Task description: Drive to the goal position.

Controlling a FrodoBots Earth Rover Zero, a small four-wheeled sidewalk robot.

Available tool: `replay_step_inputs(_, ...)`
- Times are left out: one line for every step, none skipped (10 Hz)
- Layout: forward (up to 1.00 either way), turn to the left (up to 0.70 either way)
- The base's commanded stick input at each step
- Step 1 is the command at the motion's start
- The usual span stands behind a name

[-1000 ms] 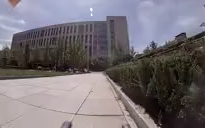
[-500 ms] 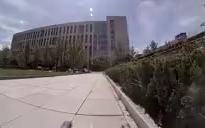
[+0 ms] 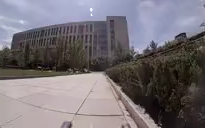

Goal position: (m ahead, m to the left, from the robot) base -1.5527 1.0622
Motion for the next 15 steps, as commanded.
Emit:
replay_step_inputs(0.01,0.0)
replay_step_inputs(0.03,0.0)
replay_step_inputs(0.01,0.0)
replay_step_inputs(0.04,0.0)
replay_step_inputs(0.03,0.0)
replay_step_inputs(0.01,0.0)
replay_step_inputs(0.01,0.0)
replay_step_inputs(0.03,0.0)
replay_step_inputs(0.0,0.0)
replay_step_inputs(0.0,0.0)
replay_step_inputs(0.03,0.0)
replay_step_inputs(0.01,0.0)
replay_step_inputs(0.02,0.0)
replay_step_inputs(0.03,0.0)
replay_step_inputs(0.02,0.0)
